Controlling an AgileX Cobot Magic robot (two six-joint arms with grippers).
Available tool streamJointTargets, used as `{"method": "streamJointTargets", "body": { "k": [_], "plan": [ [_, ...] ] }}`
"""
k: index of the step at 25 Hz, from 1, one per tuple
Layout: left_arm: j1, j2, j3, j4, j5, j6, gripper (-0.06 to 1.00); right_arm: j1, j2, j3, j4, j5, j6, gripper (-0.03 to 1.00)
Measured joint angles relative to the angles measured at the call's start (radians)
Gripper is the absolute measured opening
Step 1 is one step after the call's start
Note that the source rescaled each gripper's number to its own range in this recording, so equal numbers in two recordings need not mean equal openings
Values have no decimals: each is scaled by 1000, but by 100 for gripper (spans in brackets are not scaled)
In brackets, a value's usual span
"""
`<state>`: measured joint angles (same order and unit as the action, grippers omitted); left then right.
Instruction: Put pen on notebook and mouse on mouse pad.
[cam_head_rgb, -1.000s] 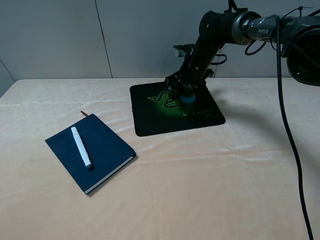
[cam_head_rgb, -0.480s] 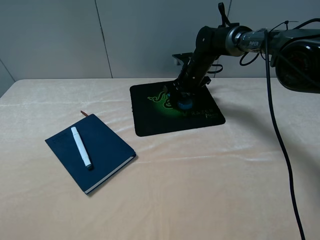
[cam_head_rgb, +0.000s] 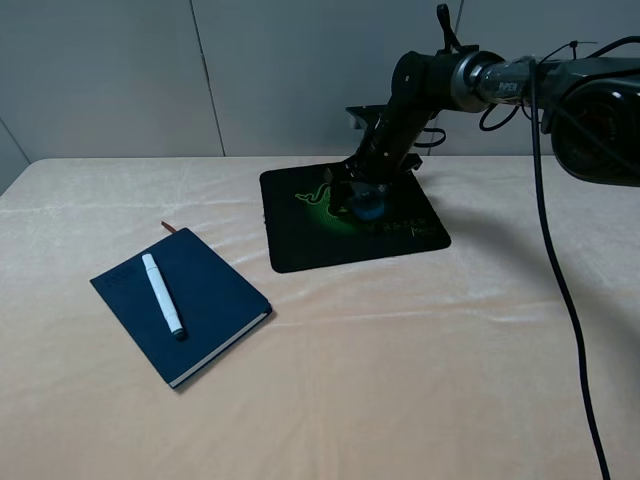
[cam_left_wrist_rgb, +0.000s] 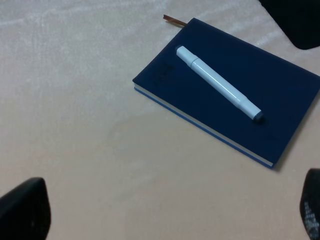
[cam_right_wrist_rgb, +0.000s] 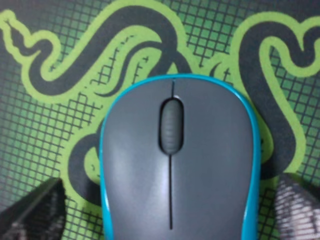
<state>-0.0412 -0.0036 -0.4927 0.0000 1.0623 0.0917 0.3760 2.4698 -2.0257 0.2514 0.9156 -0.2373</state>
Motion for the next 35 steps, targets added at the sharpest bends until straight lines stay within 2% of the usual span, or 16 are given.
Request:
{"method": "streamJointTargets", "body": {
  "k": [2, 6, 14, 29, 35],
  "plan": [
    [0, 0, 0, 0, 0, 0, 100, 0, 0, -1, 2, 0, 5, 95],
    [0, 0, 0, 0, 0, 0, 100, 1, -4, -1, 3, 1, 7, 100],
    [0, 0, 0, 0, 0, 0, 100, 2, -67, -1, -5, 47, 7, 100],
    [0, 0, 0, 0, 0, 0, 100, 3, -254, -1, -8, 290, 7, 100],
    [0, 0, 0, 0, 0, 0, 100, 3, -346, 2, -13, 299, 7, 100]
  ]
}}
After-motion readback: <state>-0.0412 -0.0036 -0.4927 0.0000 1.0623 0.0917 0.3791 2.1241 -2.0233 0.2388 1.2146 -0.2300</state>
